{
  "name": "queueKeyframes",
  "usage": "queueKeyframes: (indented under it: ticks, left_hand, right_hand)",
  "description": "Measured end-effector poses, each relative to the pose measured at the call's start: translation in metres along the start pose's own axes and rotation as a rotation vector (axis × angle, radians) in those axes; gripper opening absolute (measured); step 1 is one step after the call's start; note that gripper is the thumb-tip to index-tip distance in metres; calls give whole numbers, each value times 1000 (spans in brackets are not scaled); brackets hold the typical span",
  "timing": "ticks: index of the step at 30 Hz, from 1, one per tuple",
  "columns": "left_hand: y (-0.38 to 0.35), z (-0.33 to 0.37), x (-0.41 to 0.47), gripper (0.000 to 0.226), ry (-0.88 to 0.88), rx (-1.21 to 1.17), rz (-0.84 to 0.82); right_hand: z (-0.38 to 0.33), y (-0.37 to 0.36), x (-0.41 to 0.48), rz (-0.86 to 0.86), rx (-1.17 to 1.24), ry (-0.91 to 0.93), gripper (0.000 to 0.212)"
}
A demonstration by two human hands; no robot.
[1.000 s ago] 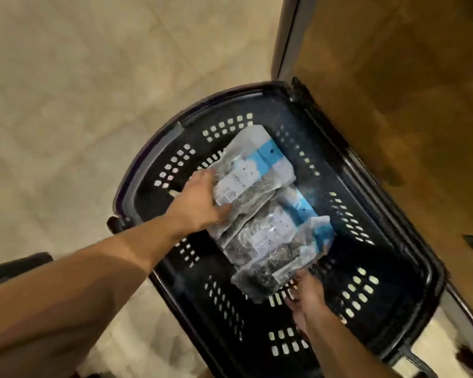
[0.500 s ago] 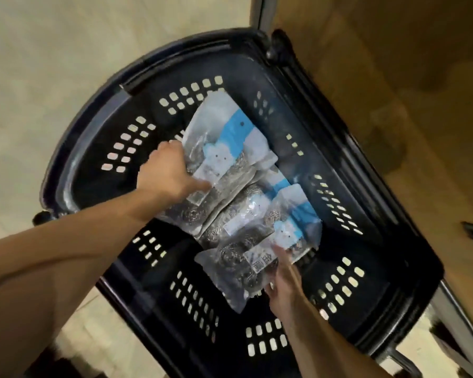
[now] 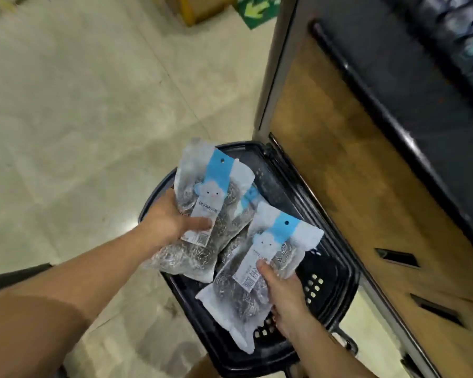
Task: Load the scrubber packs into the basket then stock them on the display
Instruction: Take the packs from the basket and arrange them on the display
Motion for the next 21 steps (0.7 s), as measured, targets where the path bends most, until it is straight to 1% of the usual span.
queueKeyframes:
  ticks: [2,5,6,9,11,14,15,18,19,21]
  left_hand:
    - [22,35,-44,60,-39,-100,11]
    - [53,92,-114,47,-82,-238,-5]
    - [62,113,-136,44,-105,-272,-11]
    - [81,177,-206,37,-182,-387,6]
    - [82,222,-252,28,-232,-467,-6]
    - [67,291,-323,17,-321,-558,-51]
    - [59,311,-347,17,-354,-569,-67]
    - [17,370,-416,38,-474,-572,-107]
    - [-3,387,-438,40,-512,-566,-117]
    - [-53,421,-477,42,-577,-571,-158]
  right_hand:
    - [-38,3,-47,-38,-75,126,54]
    - [-98,14,-124,-111,-115,293,36]
    - [-118,20,-152,-115,-132,367,33]
    - [-169,48,-238,-63,-168,562,44]
    - [-199,74,-292,-4,-182,665,49]
    - [-234,128,-368,74,-160,831,43]
    - [-242,150,-394,82,-131,878,42]
    - [-255,232,-463,143,-74,1002,44]
    - [-255,264,-479,176,-56,1031,42]
    - [-250,333,-505,250,-17,1073,30]
Point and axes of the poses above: each hand's wrist, its own x-axis towards the middle knuckle, its own y-axis out of the back of the hand, z = x × y, the point moved 4 cm from there along x, towards the middle knuckle, and after that the axes turned 13 degrees about -x, right-handed, at the moved point
